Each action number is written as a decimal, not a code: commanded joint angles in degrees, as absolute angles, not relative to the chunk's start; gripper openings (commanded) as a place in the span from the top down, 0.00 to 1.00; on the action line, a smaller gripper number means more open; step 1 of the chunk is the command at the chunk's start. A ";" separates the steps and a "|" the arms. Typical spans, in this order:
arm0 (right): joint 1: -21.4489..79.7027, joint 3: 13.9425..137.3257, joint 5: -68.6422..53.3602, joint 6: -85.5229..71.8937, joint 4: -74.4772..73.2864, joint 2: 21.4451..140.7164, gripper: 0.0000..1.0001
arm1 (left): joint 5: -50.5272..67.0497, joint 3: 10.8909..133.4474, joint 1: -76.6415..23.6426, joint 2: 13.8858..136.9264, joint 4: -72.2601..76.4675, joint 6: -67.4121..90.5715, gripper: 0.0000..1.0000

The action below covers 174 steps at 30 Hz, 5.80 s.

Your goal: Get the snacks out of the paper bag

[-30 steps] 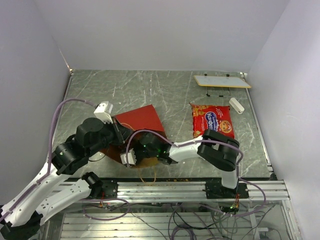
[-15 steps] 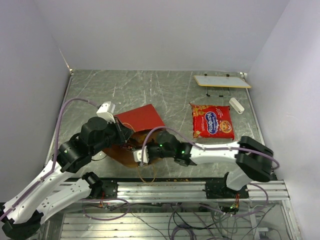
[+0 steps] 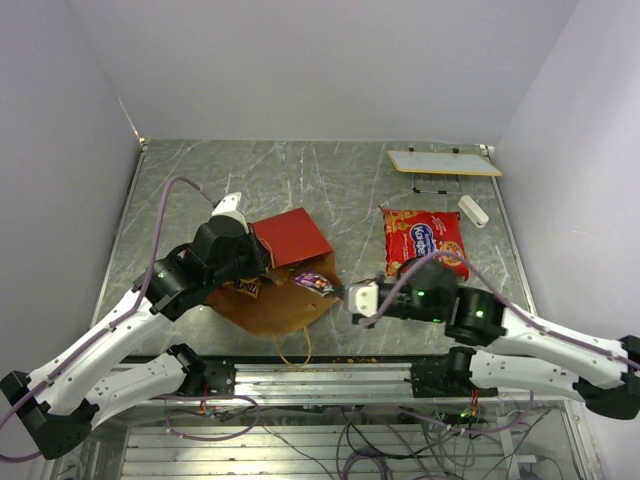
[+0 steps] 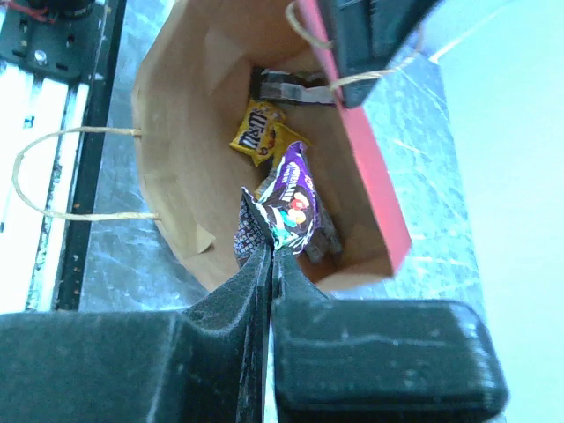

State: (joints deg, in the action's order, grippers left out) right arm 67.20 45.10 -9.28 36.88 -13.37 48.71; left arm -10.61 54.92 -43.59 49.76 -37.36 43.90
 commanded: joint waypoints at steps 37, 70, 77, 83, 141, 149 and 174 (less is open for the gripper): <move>29.88 40.14 -6.48 17.47 10.98 77.36 1.00 | -6.64 62.40 -42.90 53.87 -34.98 39.21 0.93; 29.97 28.07 -21.02 15.19 5.60 47.46 0.60 | -8.77 61.39 -42.68 54.65 -34.86 43.24 0.93; 32.16 28.43 -30.40 9.19 15.97 47.09 0.63 | -9.31 60.36 -42.62 53.34 -34.75 45.58 0.93; 41.82 31.10 -30.71 13.95 17.53 48.92 0.61 | -9.10 61.15 -42.67 54.23 -35.39 45.62 0.93; 66.97 62.28 8.32 47.06 25.17 113.16 0.53 | -4.52 72.57 -42.43 56.50 -41.51 25.37 0.93; 65.47 65.02 11.00 44.81 27.15 118.03 0.54 | -3.71 74.11 -42.45 56.37 -44.03 23.39 0.93; 64.59 65.66 10.36 43.35 25.70 116.23 1.00 | -7.85 75.68 -42.45 56.13 -47.16 22.78 0.93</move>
